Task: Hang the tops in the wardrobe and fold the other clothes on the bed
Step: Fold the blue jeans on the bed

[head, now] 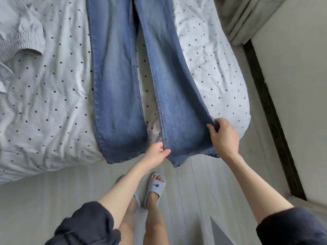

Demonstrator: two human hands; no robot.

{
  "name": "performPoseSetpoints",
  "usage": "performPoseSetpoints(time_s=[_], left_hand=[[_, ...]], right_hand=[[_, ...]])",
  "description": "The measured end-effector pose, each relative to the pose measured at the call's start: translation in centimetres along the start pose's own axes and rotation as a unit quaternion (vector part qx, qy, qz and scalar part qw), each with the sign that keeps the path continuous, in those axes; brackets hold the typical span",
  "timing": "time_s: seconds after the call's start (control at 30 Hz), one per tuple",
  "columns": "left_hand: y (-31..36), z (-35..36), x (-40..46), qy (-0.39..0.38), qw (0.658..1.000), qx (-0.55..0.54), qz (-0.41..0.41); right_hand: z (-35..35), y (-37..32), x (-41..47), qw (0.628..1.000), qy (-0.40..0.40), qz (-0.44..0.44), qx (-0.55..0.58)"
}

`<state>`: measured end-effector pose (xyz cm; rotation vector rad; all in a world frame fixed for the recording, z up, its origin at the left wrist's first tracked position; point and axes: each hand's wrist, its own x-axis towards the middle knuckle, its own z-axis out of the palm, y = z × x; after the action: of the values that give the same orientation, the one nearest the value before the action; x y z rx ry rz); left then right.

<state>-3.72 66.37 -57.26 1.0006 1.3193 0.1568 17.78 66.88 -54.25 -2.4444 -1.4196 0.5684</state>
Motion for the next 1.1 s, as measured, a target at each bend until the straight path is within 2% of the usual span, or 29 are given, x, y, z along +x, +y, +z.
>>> performPoseSetpoints(time_s=[0.07, 0.13, 0.23, 0.27, 0.33, 0.43, 0.53, 0.63, 0.7, 0.8, 0.9, 0.97, 1.1], left_hand=[[-1.1, 0.2, 0.7, -0.012, 0.995, 0.088, -0.052], [-2.3, -0.5, 0.8, -0.031, 0.988, 0.116, -0.097], [-4.1, -2.7, 0.1, -0.019, 0.985, 0.129, -0.110], [-4.4, -3.5, -0.1, 0.020, 0.987, 0.127, -0.094], [-4.7, -5.5, -0.3, 0.153, 0.981, 0.102, -0.056], [-4.3, -9.5, 0.2, 0.336, 0.940, 0.062, -0.013], [-3.8, -14.5, 1.3, 0.392, 0.918, 0.065, -0.013], [-2.8, -18.5, 2.7, 0.381, 0.921, 0.075, -0.001], [-2.1, -19.8, 3.5, 0.330, 0.943, 0.053, 0.002], [-2.1, -20.0, 3.4, 0.269, 0.962, 0.023, -0.028], [-2.9, -19.3, 1.8, 0.275, 0.961, -0.015, -0.013], [-2.7, -19.1, 0.7, 0.272, 0.962, -0.011, 0.015], [-0.2, -18.2, -1.1, 0.217, 0.974, -0.037, 0.047]], right_hand=[[1.2, 1.5, 0.0, 0.994, -0.080, 0.073, -0.012], [2.4, 2.7, -0.4, 0.979, -0.155, 0.132, -0.015], [4.0, 2.6, -1.5, 0.965, -0.208, 0.157, -0.014], [4.4, 2.2, -1.9, 0.967, -0.202, 0.155, -0.011], [5.1, 0.9, -2.4, 0.975, -0.166, 0.146, -0.009], [5.6, -1.9, -2.7, 0.986, -0.105, 0.130, -0.002], [6.5, -5.4, -3.0, 0.995, -0.073, 0.054, -0.028], [8.6, -9.4, -3.3, 0.988, -0.113, -0.105, -0.020], [10.0, -11.8, -3.6, 0.968, -0.159, -0.193, -0.004], [11.8, -14.5, -4.3, 0.942, -0.224, -0.250, -0.003], [13.0, -15.5, -4.7, 0.925, -0.313, -0.214, -0.024], [13.1, -15.8, -4.7, 0.927, -0.333, -0.171, -0.001], [11.6, -15.8, -5.4, 0.929, -0.328, -0.031, 0.170]])
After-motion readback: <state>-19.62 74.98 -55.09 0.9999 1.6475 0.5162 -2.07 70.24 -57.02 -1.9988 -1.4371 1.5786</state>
